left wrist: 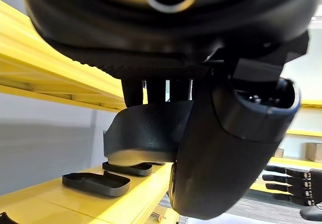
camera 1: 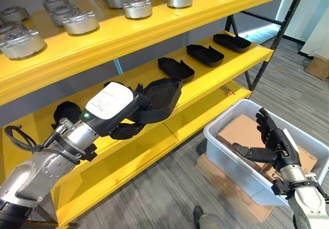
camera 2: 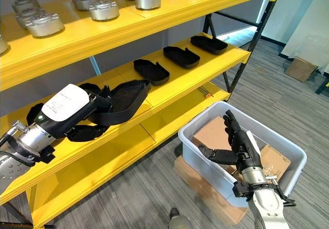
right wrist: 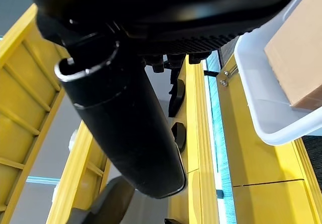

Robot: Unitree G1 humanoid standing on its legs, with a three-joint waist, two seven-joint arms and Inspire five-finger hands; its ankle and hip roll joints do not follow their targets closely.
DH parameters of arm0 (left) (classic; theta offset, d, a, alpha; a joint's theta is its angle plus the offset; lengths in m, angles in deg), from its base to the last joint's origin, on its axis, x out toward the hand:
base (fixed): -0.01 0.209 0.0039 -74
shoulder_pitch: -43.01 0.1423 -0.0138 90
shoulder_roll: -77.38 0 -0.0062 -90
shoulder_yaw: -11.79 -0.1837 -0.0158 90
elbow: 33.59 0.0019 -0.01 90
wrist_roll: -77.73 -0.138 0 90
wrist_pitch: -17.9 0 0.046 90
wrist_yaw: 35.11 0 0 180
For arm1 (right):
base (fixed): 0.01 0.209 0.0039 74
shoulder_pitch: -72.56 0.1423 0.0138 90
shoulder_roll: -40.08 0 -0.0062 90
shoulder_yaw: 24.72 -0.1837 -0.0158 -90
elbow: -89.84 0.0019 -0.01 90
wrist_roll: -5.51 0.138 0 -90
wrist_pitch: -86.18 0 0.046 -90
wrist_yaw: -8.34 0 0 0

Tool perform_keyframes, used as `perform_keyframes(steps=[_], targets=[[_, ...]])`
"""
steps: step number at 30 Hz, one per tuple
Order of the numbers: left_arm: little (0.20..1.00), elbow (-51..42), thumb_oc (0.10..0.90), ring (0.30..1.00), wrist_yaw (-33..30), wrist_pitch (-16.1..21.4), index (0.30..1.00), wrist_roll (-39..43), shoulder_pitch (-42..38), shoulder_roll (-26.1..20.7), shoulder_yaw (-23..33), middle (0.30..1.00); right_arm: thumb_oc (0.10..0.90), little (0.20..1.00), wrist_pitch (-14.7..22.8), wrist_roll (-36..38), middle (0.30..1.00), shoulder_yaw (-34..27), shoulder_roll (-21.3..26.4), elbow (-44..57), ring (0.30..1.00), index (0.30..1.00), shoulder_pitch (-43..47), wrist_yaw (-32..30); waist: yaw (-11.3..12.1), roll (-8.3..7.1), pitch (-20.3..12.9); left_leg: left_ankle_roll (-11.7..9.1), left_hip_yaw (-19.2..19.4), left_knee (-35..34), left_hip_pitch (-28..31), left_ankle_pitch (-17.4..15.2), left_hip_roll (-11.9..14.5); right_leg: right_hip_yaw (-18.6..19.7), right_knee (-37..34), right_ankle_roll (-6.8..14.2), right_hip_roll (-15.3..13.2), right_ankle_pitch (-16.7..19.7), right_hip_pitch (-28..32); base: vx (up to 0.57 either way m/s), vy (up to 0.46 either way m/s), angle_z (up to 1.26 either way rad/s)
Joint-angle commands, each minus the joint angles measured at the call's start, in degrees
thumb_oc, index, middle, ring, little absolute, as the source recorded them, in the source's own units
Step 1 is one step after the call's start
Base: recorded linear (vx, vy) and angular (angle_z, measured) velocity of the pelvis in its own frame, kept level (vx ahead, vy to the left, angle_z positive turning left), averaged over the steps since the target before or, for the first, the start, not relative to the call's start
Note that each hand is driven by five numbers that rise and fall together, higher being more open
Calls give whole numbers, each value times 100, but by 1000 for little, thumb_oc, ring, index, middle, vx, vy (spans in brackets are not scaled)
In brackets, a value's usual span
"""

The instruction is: Move parts from the plastic box to the shelf.

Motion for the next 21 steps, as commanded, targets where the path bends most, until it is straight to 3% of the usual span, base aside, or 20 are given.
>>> perform_keyframes(steps=[1, 12, 16, 19, 21], targets=[[300, -371, 400, 300, -455, 51, 300, 261, -670, -109, 878, 300, 900, 1000, 604, 108, 1000, -391, 206, 471, 1000, 1000, 542, -12, 22, -164, -414, 77, 327, 154, 128, -442, -170, 176, -316, 535, -398, 197, -11, 38, -84, 10], [300, -469, 400, 300, -479, -10, 300, 222, -133, -104, 1347, 300, 900, 1000, 585, 96, 1000, -384, 243, 449, 1000, 1000, 512, -16, 198, -63, -431, -57, 200, 8, 229, -353, -10, -56, -319, 418, -348, -16, 230, 15, -82, 9], [300, -514, 400, 300, -426, -53, 300, 242, -16, 10, 1443, 300, 900, 1000, 572, 143, 1000, -362, 310, 407, 1000, 1000, 613, -15, 271, -24, -417, -190, 91, 161, 170, -345, 202, -130, -285, 268, -197, -225, 348, 7, -168, 27], [300, -476, 400, 300, -404, -80, 300, 273, 3, 123, 1434, 300, 900, 1000, 590, 220, 1000, -389, 379, 397, 1000, 1000, 687, -31, 304, -20, -338, -299, 7, 627, -62, -395, 305, -166, -319, 156, -118, -300, 419, -27, -155, 16], [300, -464, 400, 300, -375, -90, 300, 316, 13, 197, 1430, 300, 900, 1000, 612, 307, 1000, -409, 435, 408, 1000, 1000, 736, -41, 352, -32, -184, -440, -83, 1550, -547, -200, 349, -205, -399, 20, -83, -346, 526, -74, -156, 19]])
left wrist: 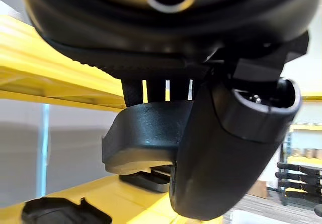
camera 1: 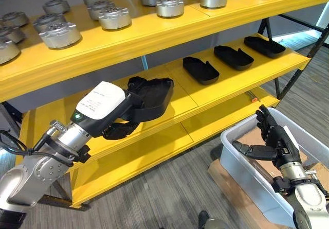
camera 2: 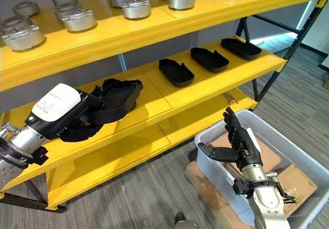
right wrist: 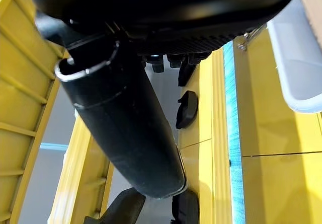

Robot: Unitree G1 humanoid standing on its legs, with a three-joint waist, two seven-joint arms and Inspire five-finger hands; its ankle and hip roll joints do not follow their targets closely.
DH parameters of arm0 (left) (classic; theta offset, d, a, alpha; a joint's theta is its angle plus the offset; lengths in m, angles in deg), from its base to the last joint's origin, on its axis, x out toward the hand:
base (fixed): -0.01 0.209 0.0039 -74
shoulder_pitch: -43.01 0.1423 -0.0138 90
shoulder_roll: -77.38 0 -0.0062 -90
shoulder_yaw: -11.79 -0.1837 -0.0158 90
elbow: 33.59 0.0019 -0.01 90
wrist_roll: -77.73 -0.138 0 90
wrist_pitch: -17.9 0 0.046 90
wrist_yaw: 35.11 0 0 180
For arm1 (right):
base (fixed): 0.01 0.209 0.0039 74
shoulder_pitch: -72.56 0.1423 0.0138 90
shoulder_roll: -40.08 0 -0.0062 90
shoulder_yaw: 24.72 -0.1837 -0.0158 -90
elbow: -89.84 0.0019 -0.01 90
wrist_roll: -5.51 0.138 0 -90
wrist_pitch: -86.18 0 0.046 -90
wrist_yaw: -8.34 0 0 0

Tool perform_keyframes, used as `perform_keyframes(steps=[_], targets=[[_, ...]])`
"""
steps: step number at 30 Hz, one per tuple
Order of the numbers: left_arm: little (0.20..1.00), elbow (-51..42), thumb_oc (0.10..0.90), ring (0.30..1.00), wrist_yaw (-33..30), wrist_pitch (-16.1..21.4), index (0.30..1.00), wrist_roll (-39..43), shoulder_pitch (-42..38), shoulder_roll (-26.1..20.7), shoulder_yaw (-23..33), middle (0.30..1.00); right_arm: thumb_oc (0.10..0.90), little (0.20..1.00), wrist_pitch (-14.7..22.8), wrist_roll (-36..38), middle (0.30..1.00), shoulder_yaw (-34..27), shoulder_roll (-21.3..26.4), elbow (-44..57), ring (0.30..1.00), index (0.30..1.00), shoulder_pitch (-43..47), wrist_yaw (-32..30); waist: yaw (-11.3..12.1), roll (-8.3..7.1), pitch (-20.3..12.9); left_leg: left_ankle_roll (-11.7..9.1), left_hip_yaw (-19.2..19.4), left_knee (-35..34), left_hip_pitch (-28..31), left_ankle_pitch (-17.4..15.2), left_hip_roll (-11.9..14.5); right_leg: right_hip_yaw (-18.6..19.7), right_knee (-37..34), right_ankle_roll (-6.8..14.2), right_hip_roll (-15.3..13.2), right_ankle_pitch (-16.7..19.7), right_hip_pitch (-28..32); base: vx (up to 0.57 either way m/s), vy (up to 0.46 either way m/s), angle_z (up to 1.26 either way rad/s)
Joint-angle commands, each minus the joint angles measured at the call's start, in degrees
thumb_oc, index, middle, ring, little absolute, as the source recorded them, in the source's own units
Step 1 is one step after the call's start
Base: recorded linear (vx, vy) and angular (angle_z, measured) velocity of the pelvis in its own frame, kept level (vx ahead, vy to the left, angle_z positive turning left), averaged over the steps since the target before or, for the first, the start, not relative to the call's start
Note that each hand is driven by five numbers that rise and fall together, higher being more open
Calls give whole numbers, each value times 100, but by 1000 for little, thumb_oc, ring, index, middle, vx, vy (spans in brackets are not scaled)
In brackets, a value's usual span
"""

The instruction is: Move parts from the plastic box to the shelf.

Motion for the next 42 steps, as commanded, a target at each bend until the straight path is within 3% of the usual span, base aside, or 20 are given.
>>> perform_keyframes(steps=[1, 3, 4, 6, 8, 9, 10, 11, 14, 17, 20, 29, 36, 42], targets=[[300, -454, 400, 300, -369, 32, 300, 333, -524, 192, 991, 300, 900, 1000, 620, 328, 1000, -414, 433, 414, 1000, 1000, 687, -89, -83, -245, -80, -364, 453, 2078, -724, -73, 211, 299, -315, 52, -155, -223, 338, -104, -129, 34], [300, -457, 400, 300, -352, -3, 300, 331, -580, 202, 988, 300, 900, 1000, 639, 318, 1000, -416, 498, 408, 1000, 1000, 783, -149, -53, -288, 147, -544, 281, 3063, -1204, 459, 217, 145, -372, -101, -147, -234, 472, -123, -137, 64], [300, -443, 400, 300, -366, -18, 300, 331, -593, 216, 1011, 300, 900, 1000, 632, 305, 1000, -402, 528, 400, 1000, 1000, 834, -180, -43, -310, 236, -529, 247, 3378, -1401, 569, 238, 80, -375, -133, -144, -240, 513, -93, -115, 63], [300, -404, 400, 300, -420, -61, 300, 302, -559, 252, 1085, 300, 900, 1000, 625, 251, 1000, -386, 541, 376, 1000, 1000, 915, -234, -38, -304, 293, -397, 199, 3336, -1588, 484, 288, 74, -343, -121, -130, -297, 511, -12, -35, 29], [300, -398, 400, 300, -450, -71, 300, 320, -532, 338, 1112, 300, 900, 1000, 621, 232, 1000, -472, 510, 417, 1000, 1000, 813, -241, -142, -330, 272, -380, 395, 2879, -1566, 719, 983, 11, -242, -82, -188, -357, 501, 50, 8, 14], [300, -402, 400, 300, -448, -71, 300, 321, -523, 342, 1113, 300, 900, 1000, 618, 233, 1000, -476, 511, 428, 1000, 1000, 799, -239, -129, -329, 268, -391, 410, 2830, -1530, 737, 995, 21, -231, -92, -179, -365, 500, 57, 23, 18], [300, -402, 400, 300, -478, -67, 300, 329, -522, 360, 1144, 300, 900, 1000, 629, 216, 1000, -527, 501, 450, 1000, 1000, 737, -260, -157, -314, 261, -402, 498, 2360, -1432, 908, 1345, -26, -159, -59, -199, -431, 499, 118, 119, 15], [300, -323, 400, 300, -596, -70, 300, 384, -617, 477, 1101, 300, 900, 1000, 681, 193, 1000, -557, 483, 475, 1000, 1000, 709, -357, -183, -191, 276, -469, 630, 903, -1155, 1282, 1793, -16, 185, 73, -220, -604, 356, 144, 191, 24], [300, -272, 400, 300, -710, -40, 300, 433, -917, 482, 911, 300, 900, 1000, 778, 242, 1000, -605, 509, 479, 1000, 1000, 650, -488, -263, -6, 381, -720, 1057, 43, -1127, 1908, 2197, -79, 642, 161, -289, -838, 185, 66, 179, 24], [300, -241, 400, 300, -796, 31, 300, 468, -1060, 396, 773, 300, 900, 1000, 836, 169, 1000, -665, 465, 530, 1000, 1000, 576, -562, -277, 182, 333, -839, 1383, -258, -899, 1879, 2315, -90, 786, 254, -312, -899, 42, 54, 131, -4], [300, -212, 400, 300, -852, 12, 300, 448, -1088, 268, 787, 300, 900, 1000, 887, 109, 1000, -662, 389, 543, 1000, 1000, 506, -627, -233, 226, 211, -872, 1526, -192, -786, 1715, 2323, -37, 738, 319, -372, -850, 50, 147, 140, -21], [300, -177, 400, 300, -980, 20, 300, 311, -1172, 75, 646, 300, 900, 1000, 892, 0, 1000, -708, 246, 585, 1000, 1000, 374, -725, -204, 29, 126, -757, 1657, 259, -918, 1195, 1896, 23, 237, 545, -841, -639, 466, 122, 148, 3], [300, -228, 400, 300, -1079, 34, 300, 256, -1149, -28, 711, 300, 900, 1000, 842, -68, 1000, -697, 168, 571, 1000, 1000, 314, -752, -195, -144, 38, -692, 1775, 496, -1041, 900, 1613, -14, -175, 747, -1101, -393, 652, 81, 112, 3], [300, -297, 400, 300, -1219, 27, 300, 170, -993, -100, 915, 300, 900, 1000, 797, -87, 1000, -586, 180, 526, 1000, 1000, 478, -769, -64, -422, -85, -521, 1936, 750, -1130, 502, 1385, 74, -461, 970, -1364, -54, 638, 57, 122, -7]])
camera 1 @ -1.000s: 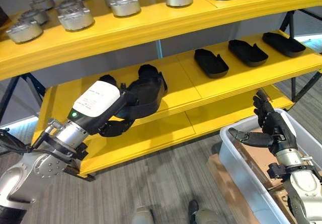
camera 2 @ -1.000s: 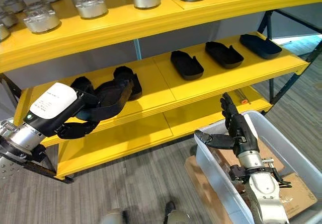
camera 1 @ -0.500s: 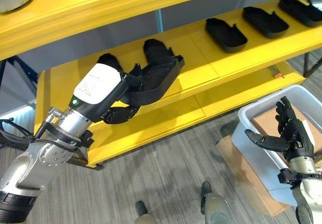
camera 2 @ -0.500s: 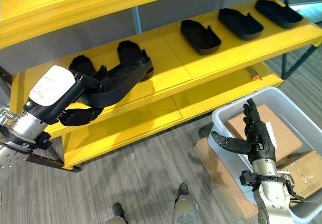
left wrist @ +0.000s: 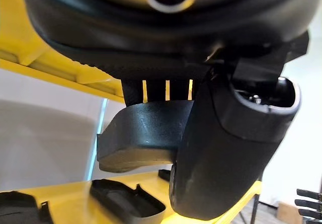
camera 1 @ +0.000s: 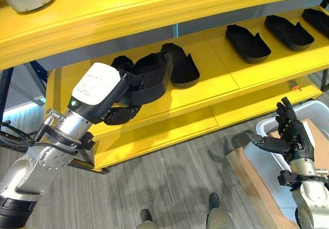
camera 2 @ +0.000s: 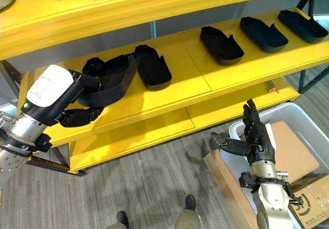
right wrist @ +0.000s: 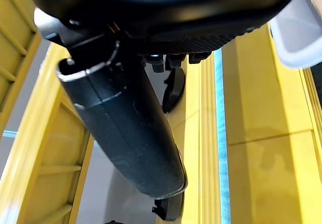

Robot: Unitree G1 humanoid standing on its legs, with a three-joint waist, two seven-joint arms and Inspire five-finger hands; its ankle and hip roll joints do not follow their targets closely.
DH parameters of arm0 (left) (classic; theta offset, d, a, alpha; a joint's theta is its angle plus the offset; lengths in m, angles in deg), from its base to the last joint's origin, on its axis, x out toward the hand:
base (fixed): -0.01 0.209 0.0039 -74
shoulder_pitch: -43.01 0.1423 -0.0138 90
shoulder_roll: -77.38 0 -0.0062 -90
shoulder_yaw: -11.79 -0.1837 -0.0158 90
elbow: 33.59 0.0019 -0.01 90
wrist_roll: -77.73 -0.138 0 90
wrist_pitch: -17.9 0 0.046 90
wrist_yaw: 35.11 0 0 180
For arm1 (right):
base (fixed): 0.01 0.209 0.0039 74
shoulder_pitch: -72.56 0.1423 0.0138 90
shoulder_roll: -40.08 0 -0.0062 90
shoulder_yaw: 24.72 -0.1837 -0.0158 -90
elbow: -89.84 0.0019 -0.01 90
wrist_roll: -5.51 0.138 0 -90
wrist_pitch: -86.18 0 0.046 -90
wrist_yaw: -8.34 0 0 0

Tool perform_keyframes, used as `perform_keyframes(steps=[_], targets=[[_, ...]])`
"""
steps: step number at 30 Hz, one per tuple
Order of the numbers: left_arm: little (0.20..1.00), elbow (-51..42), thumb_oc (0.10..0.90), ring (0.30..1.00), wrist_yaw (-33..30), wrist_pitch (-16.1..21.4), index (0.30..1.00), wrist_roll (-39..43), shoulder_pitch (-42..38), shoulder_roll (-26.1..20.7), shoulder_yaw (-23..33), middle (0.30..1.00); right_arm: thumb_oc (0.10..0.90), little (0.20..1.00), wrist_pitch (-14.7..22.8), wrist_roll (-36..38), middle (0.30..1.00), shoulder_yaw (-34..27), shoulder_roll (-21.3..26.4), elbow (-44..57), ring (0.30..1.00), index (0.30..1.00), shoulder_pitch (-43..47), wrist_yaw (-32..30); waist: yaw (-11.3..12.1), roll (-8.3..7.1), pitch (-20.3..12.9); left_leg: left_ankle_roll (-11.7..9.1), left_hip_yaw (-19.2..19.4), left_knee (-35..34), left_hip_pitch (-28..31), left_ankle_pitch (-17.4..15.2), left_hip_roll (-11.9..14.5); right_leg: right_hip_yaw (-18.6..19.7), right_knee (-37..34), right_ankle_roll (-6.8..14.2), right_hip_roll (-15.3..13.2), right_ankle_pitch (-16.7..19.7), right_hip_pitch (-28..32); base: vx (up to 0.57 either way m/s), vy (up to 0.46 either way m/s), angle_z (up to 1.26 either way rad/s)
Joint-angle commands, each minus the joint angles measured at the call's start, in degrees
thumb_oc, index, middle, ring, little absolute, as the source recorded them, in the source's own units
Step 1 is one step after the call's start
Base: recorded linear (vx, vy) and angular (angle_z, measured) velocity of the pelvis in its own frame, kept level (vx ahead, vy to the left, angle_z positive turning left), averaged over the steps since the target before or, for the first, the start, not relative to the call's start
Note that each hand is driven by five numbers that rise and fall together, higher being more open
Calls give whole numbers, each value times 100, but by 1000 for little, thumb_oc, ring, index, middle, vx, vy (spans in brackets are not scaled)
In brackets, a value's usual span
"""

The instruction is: Move parts from the plastic box to the shelf.

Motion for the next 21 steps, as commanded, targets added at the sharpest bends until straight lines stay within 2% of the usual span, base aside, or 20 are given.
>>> perform_keyframes(steps=[1, 7, 10, 11, 12, 17, 18, 19, 21], targets=[[300, -337, 400, 300, -936, 133, 300, 148, -106, -460, 1070, 300, 900, 1000, 656, -74, 1000, -148, 349, 645, 1000, 1000, 301, -116, -58, -309, -697, 97, -30, 577, -748, 93, 264, 16, -15, 320, -596, -472, 679, 48, 104, -21], [300, -363, 400, 300, -1069, 109, 300, 95, -36, -568, 1244, 300, 900, 1000, 638, -57, 1000, -83, 364, 594, 1000, 1000, 433, -143, 38, -480, -711, 294, -71, 1096, -936, -363, 63, 6, 28, 459, -854, -281, 723, 42, 114, -7], [300, -362, 400, 300, -1187, 57, 300, -3, -66, -698, 1322, 300, 900, 1000, 612, -79, 1000, -22, 356, 578, 1000, 1000, 560, -186, 90, -565, -733, 525, -126, 1393, -1116, -696, -168, 64, 179, 552, -1097, 88, 632, 53, 197, 12], [300, -370, 400, 300, -1237, 36, 300, -68, -98, -793, 1357, 300, 900, 1000, 607, -92, 1000, 7, 372, 552, 1000, 1000, 624, -203, 97, -585, -734, 648, -144, 1513, -1216, -828, -294, 120, 267, 568, -1213, 320, 558, 42, 172, 22], [300, -368, 400, 300, -1239, 35, 300, -69, -100, -795, 1358, 300, 900, 1000, 609, -92, 1000, 9, 372, 548, 1000, 1000, 630, -204, 96, -589, -740, 656, -141, 1525, -1229, -836, -299, 125, 266, 572, -1219, 325, 547, 35, 183, 19], [300, -310, 400, 300, -1338, -26, 300, -218, -112, -934, 1420, 300, 900, 1000, 597, -170, 1000, 149, 349, 496, 1000, 1000, 755, -259, 99, -563, -673, 969, -140, 1484, -1278, -1009, -602, 223, 660, 530, -1418, 927, 202, 31, 194, 3], [300, -308, 400, 300, -1319, -48, 300, -243, -106, -936, 1439, 300, 900, 1000, 592, -189, 1000, 221, 332, 486, 1000, 1000, 805, -261, 134, -505, -639, 988, -203, 1440, -1193, -1161, -622, 189, 903, 534, -1401, 854, 97, 64, 338, -21], [300, -297, 400, 300, -1275, -75, 300, -289, -46, -914, 1502, 300, 900, 1000, 575, -214, 1000, 298, 349, 469, 1000, 1000, 858, -212, 177, -465, -568, 1055, -77, 1251, -1036, -1158, -691, -162, 1266, 448, -1283, 686, -160, 78, 261, -35], [300, -312, 400, 300, -1228, -81, 300, -313, -28, -903, 1542, 300, 900, 1000, 562, -219, 1000, 330, 365, 450, 1000, 1000, 903, -187, 139, -456, -558, 1053, -33, 1031, -892, -1125, -733, -243, 1340, 415, -1186, 564, -258, 48, 158, -43]])
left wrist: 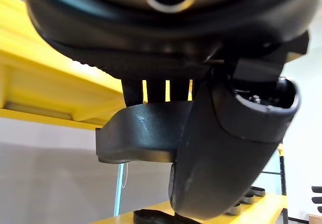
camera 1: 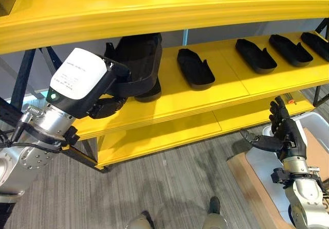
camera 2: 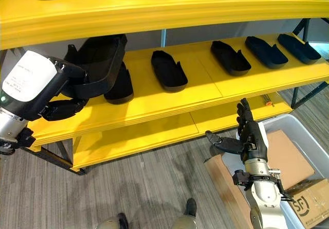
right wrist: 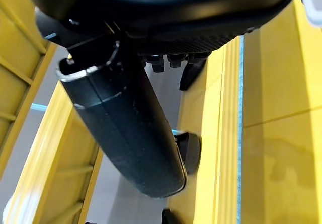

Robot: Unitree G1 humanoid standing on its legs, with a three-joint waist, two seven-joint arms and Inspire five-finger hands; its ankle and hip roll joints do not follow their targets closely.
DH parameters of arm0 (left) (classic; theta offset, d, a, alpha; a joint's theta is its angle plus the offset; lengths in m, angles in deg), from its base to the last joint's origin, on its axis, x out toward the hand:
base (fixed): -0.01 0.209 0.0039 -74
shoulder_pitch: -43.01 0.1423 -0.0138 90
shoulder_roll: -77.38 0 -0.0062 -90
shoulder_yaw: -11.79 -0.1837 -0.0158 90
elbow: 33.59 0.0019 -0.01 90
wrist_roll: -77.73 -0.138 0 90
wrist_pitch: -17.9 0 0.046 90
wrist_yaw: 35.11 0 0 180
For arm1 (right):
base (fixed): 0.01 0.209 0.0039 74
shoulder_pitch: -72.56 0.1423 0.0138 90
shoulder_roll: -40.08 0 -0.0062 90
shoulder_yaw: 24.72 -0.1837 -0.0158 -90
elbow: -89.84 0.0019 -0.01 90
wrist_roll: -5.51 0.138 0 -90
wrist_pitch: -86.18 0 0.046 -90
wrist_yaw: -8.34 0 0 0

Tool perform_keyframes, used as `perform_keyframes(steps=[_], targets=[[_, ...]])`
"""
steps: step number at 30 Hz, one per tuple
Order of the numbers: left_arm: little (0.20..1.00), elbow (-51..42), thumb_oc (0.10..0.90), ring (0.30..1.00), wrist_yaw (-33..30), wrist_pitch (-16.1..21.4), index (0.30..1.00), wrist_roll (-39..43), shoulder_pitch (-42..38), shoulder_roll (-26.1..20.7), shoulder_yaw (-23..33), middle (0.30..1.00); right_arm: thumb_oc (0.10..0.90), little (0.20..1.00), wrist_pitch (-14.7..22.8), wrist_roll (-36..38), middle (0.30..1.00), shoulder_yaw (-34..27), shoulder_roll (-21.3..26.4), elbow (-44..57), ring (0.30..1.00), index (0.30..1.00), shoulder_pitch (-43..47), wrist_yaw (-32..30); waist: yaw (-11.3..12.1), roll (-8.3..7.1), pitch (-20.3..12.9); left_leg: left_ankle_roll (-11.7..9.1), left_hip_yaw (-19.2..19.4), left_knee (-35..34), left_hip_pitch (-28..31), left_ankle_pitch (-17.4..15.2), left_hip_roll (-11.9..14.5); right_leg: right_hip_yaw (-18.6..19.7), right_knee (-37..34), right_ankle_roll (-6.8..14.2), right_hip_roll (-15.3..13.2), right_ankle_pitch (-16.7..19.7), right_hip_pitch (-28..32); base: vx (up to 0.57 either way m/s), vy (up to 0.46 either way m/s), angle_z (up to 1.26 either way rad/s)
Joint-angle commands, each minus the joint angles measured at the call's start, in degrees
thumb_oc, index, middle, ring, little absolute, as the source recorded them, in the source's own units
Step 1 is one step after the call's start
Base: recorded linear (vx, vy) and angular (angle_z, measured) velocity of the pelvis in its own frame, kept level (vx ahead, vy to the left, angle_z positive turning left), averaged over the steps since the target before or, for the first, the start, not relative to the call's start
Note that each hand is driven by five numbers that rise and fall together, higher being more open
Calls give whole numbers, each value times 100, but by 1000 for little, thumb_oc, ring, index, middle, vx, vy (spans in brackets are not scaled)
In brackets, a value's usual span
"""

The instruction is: Move parts from the plastic box to the shelf.

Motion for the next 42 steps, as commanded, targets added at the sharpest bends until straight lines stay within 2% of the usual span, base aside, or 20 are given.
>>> perform_keyframes(steps=[1, 3, 5, 6, 7, 8, 10, 12, 24, 30, 35, 42], targets=[[300, -461, 400, 300, -567, -49, 300, 83, -476, -115, 984, 300, 900, 1000, 570, -137, 1000, -377, 502, 451, 1000, 1000, 549, -36, -101, 138, -74, -68, -401, -1491, 786, 283, -57, -304, 998, 763, 68, -1313, 824, 93, 130, -35], [300, -436, 400, 300, -552, -53, 300, 146, -433, -43, 1043, 300, 900, 1000, 559, -130, 1000, -369, 529, 442, 1000, 1000, 562, 20, -222, 175, 1, -112, -390, -1967, 1067, 476, -87, -220, 912, 699, 469, -1618, 412, 52, 86, -18], [300, -430, 400, 300, -527, -67, 300, 158, -460, -14, 1074, 300, 900, 1000, 565, -144, 1000, -382, 560, 446, 1000, 1000, 576, 22, -232, 205, 27, -171, -371, -2115, 1139, 566, -66, -248, 781, 689, 541, -1712, 327, 0, -25, -4], [300, -371, 400, 300, -500, -65, 300, 139, -545, -24, 1038, 300, 900, 1000, 583, -157, 1000, -429, 544, 492, 1000, 1000, 474, 52, -275, 166, 36, -279, -443, -2170, 1169, 665, -108, -190, 240, 631, 623, -1822, 544, -57, -87, -1], [300, -389, 400, 300, -457, -56, 300, 35, -542, 33, 1009, 300, 900, 1000, 570, -193, 1000, -432, 537, 513, 1000, 1000, 407, 74, -259, 109, 27, -277, -335, -2211, 1169, 814, -148, -279, 96, 591, 617, -1738, 665, -38, -98, 20], [300, -382, 400, 300, -410, -67, 300, -21, -554, 77, 948, 300, 900, 1000, 550, -192, 1000, -434, 534, 490, 1000, 1000, 375, 84, -274, 88, -34, -304, -330, -2278, 1196, 851, -173, -195, -17, 553, 712, -1813, 788, -30, -108, 37], [300, -277, 400, 300, -398, -54, 300, -52, -547, 217, 878, 300, 900, 1000, 548, -168, 1000, -523, 513, 448, 1000, 1000, 301, 74, -272, 99, -133, -390, -348, -2333, 1210, 935, -101, -140, -287, 538, 839, -1791, 969, 59, -146, 38], [300, -169, 400, 300, -397, -86, 300, -130, -407, 255, 935, 300, 900, 1000, 536, -170, 1000, -561, 508, 418, 1000, 1000, 306, 54, -230, 113, -228, -411, -285, -2223, 1226, 896, -35, -290, -373, 556, 803, -1756, 1098, 58, -117, 11], [300, 400, 400, 300, -383, -212, 300, -519, 90, 457, 1065, 300, 900, 1000, 532, -208, 1000, -678, 393, 334, 1000, 1000, 128, 77, -271, 217, -461, -557, -266, -2383, 1581, 952, 149, -290, -601, 468, 982, -1975, 1563, 36, -70, -6], [300, 1060, 400, 300, -436, -342, 300, -783, 30, 432, 769, 300, 900, 1000, 538, -219, 1000, -624, 426, 274, 1000, 1000, 200, 103, -293, 306, -466, -623, -250, -2338, 1659, 955, 223, -263, -609, 419, 1040, -2054, 1679, 22, -55, 4], [300, 1434, 400, 300, -548, -490, 300, -1030, 298, 609, 891, 300, 900, 1000, 535, -179, 1000, -625, 419, 238, 1000, 1000, 269, 111, -268, 353, -444, -659, -232, -2333, 1684, 966, 273, -243, -655, 388, 1084, -2089, 1728, 26, -44, -4], [300, 1819, 400, 300, -654, -617, 300, -1229, 149, 674, 721, 300, 900, 1000, 538, -245, 1000, -606, 440, 196, 1000, 1000, 311, 84, -300, 371, -417, -679, -225, -2296, 1660, 954, 288, -247, -675, 372, 1095, -2107, 1748, 0, 0, 0]])
